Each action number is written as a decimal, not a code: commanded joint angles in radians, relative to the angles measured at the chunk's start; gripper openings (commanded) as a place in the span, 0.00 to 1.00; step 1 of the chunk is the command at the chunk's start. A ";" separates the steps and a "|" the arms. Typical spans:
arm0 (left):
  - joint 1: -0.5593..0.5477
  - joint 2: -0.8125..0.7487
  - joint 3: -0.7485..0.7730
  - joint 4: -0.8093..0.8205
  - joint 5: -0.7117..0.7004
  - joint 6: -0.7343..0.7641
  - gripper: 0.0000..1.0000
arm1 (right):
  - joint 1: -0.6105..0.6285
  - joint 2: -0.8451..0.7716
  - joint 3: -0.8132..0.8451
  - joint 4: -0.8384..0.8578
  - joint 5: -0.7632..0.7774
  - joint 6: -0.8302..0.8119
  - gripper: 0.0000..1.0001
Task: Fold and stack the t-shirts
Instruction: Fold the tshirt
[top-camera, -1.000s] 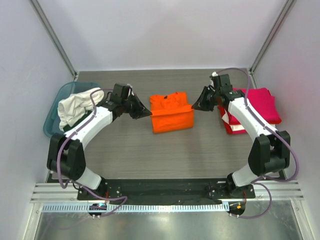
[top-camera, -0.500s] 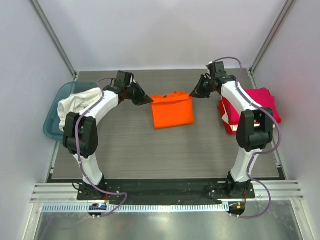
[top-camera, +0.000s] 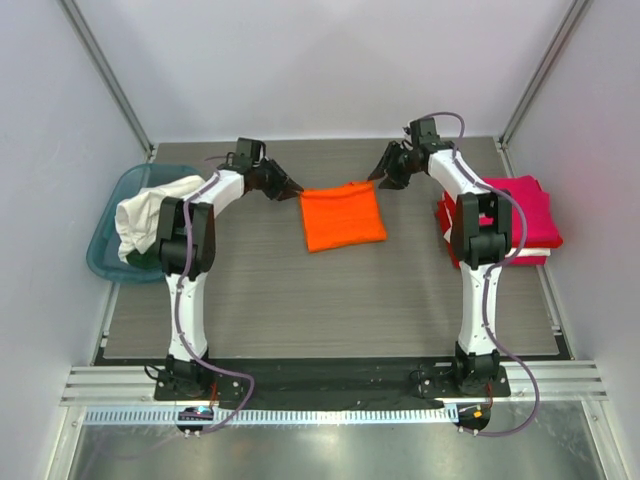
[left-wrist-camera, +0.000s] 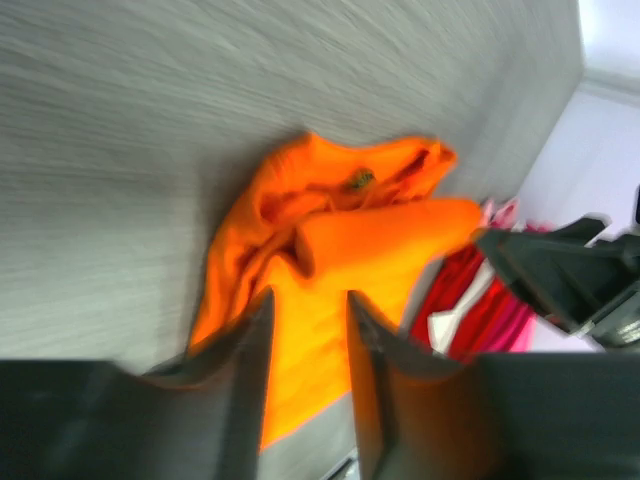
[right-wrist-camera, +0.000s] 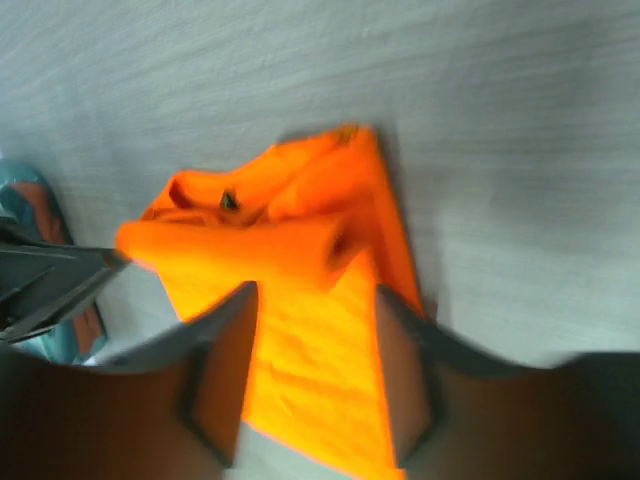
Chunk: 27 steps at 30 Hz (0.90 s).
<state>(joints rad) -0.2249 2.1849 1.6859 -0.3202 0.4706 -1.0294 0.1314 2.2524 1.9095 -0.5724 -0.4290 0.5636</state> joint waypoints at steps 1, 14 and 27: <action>0.030 0.053 0.093 0.072 0.030 -0.026 0.41 | -0.019 0.045 0.118 0.026 -0.013 -0.001 0.61; 0.018 -0.106 -0.163 0.213 -0.058 0.112 0.77 | -0.035 -0.062 -0.217 0.328 -0.040 -0.077 0.74; -0.042 0.021 -0.086 0.188 -0.115 0.144 0.68 | -0.026 0.055 -0.175 0.339 -0.073 -0.074 0.63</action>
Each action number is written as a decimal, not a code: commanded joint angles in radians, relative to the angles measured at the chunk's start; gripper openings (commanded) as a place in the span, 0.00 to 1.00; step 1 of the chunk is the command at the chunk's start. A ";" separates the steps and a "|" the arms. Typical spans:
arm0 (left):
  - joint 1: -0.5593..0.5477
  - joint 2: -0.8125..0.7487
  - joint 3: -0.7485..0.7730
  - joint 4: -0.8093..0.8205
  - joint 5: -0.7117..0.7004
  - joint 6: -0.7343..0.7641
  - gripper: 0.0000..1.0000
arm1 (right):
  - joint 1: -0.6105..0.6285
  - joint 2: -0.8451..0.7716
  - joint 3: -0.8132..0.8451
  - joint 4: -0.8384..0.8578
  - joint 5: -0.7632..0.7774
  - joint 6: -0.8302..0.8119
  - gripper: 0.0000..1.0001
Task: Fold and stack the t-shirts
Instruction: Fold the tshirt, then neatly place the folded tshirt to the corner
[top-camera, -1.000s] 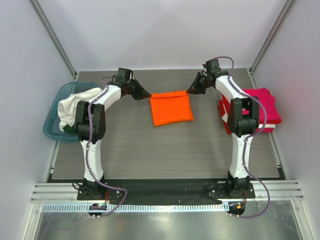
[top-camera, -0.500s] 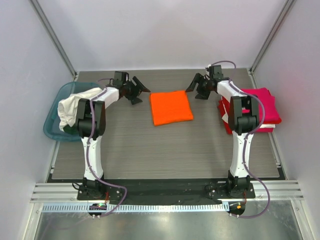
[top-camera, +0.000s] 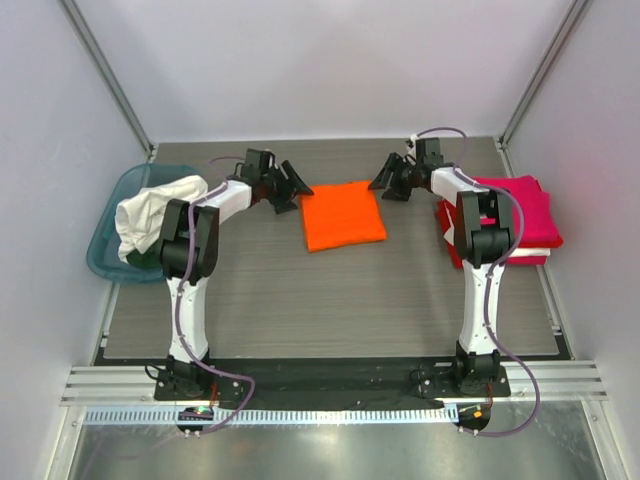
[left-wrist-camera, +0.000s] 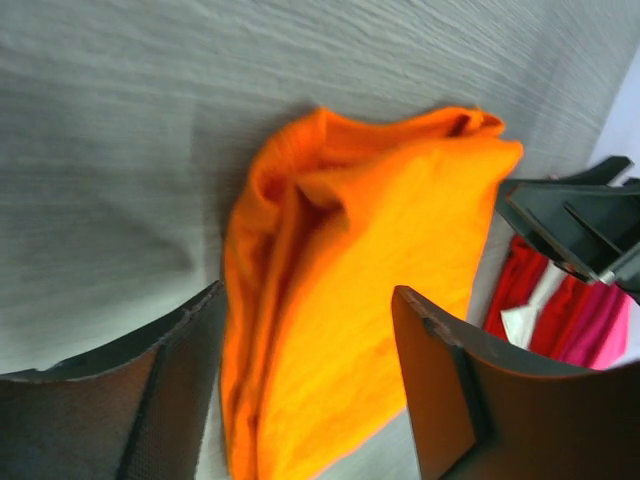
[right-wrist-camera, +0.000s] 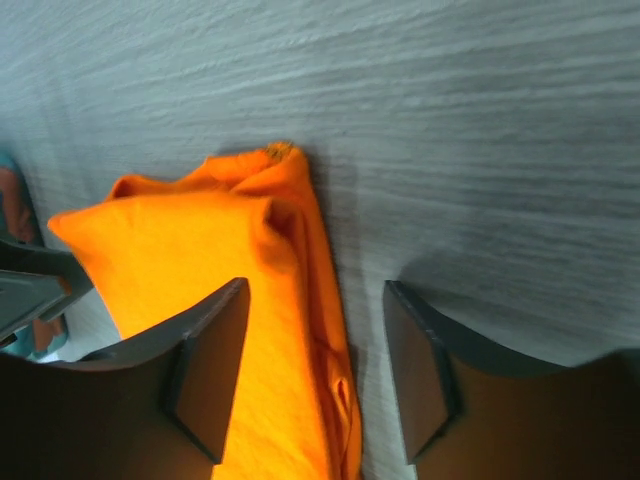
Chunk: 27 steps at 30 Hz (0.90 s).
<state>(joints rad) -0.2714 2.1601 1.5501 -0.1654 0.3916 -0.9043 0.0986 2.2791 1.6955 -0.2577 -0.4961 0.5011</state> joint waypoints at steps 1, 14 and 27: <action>0.005 0.056 0.076 0.030 -0.040 0.022 0.66 | 0.007 0.043 0.044 0.025 -0.006 -0.009 0.60; 0.005 0.161 0.197 -0.025 -0.097 0.042 0.50 | 0.019 0.120 0.130 0.020 -0.018 0.007 0.46; 0.005 0.242 0.297 -0.023 -0.132 0.021 0.22 | 0.046 0.183 0.205 0.020 -0.058 0.042 0.24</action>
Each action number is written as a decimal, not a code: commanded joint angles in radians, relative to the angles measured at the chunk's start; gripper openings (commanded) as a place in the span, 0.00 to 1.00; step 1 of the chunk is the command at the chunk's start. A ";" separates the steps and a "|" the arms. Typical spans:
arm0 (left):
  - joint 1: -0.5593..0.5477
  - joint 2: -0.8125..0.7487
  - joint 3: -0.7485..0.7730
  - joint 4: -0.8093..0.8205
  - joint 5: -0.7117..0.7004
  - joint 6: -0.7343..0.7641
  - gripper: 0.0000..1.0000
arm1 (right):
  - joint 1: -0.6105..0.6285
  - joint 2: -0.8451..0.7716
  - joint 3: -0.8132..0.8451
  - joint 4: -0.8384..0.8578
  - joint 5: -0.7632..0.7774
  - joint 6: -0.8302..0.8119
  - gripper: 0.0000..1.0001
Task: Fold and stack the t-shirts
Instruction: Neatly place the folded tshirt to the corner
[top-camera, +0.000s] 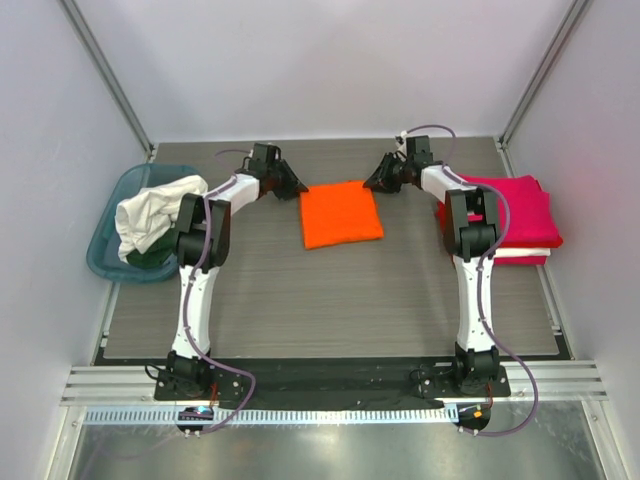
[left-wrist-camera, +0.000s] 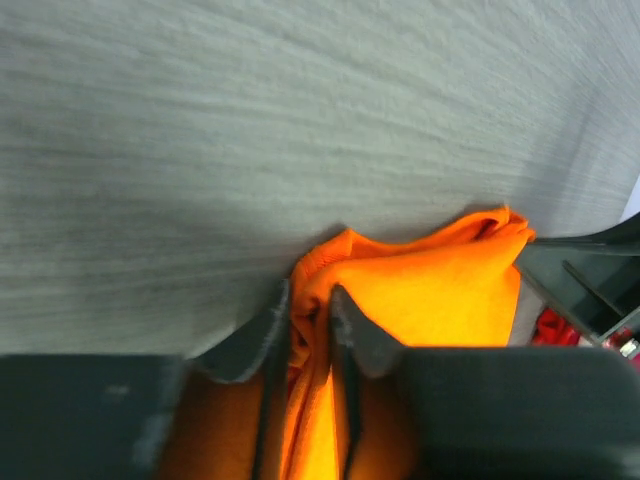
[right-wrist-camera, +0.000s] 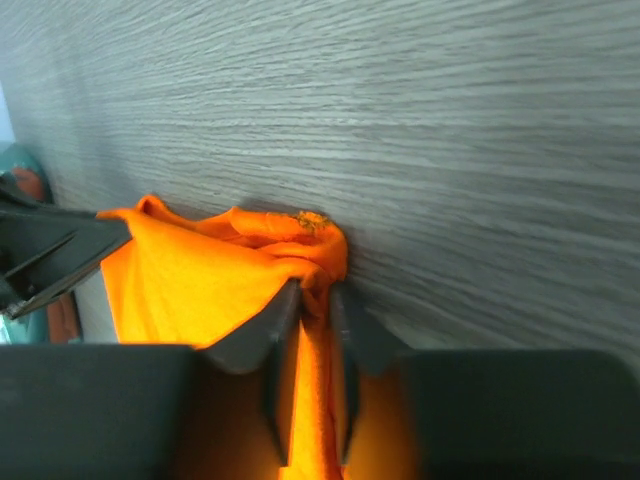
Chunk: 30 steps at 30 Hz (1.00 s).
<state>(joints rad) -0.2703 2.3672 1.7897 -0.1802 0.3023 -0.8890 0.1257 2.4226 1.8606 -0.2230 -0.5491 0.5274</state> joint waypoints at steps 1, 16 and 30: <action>0.005 0.041 0.066 -0.008 -0.045 0.004 0.19 | 0.018 0.044 0.049 -0.013 -0.011 0.023 0.21; 0.010 -0.254 -0.085 0.047 -0.026 0.032 0.00 | 0.014 -0.313 -0.063 -0.012 0.026 0.019 0.01; -0.067 -0.614 -0.207 0.039 -0.034 0.035 0.00 | -0.066 -0.758 -0.339 0.002 0.031 0.042 0.01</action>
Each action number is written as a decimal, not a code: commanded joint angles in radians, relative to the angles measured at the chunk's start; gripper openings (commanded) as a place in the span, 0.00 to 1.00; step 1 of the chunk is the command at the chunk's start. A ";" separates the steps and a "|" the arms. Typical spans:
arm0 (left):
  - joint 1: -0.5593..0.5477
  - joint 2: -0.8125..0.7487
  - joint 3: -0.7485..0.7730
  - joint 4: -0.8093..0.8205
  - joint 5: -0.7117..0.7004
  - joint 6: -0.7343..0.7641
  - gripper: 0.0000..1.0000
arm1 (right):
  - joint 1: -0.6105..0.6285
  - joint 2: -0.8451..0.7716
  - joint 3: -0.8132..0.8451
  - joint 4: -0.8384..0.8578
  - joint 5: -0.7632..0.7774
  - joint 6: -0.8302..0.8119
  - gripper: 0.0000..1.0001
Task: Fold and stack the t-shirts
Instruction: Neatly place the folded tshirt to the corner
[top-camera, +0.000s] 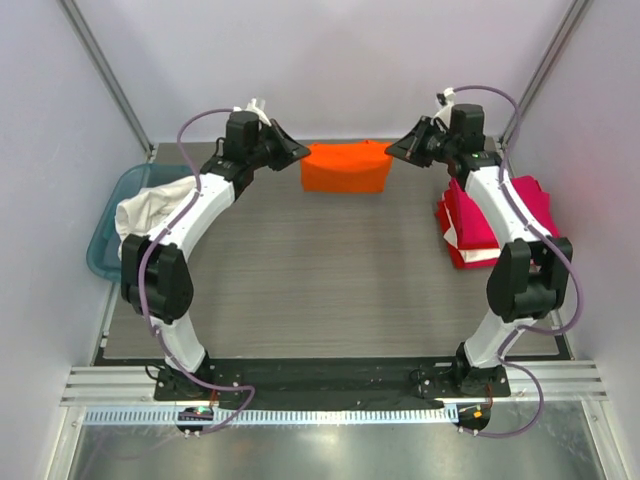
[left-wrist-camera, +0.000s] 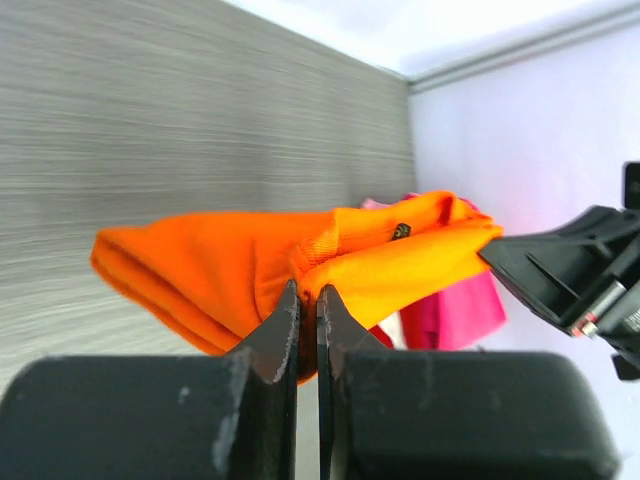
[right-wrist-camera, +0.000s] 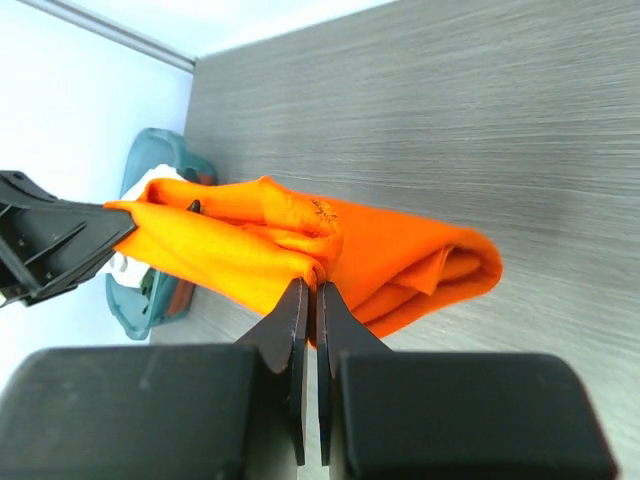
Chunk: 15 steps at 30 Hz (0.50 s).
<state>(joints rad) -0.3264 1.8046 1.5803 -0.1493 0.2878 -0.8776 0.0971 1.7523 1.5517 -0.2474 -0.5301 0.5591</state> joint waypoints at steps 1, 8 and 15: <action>-0.019 -0.062 0.010 0.001 -0.025 0.025 0.00 | -0.054 -0.106 -0.036 0.025 0.010 0.013 0.01; -0.141 -0.106 0.116 -0.026 -0.067 0.012 0.00 | -0.181 -0.263 -0.058 -0.052 0.018 0.042 0.01; -0.353 -0.056 0.239 -0.036 -0.157 -0.026 0.00 | -0.368 -0.415 -0.038 -0.239 0.154 0.019 0.01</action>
<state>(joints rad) -0.6224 1.7653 1.7424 -0.1951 0.2081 -0.8917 -0.1894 1.4147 1.4883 -0.4198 -0.5018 0.5896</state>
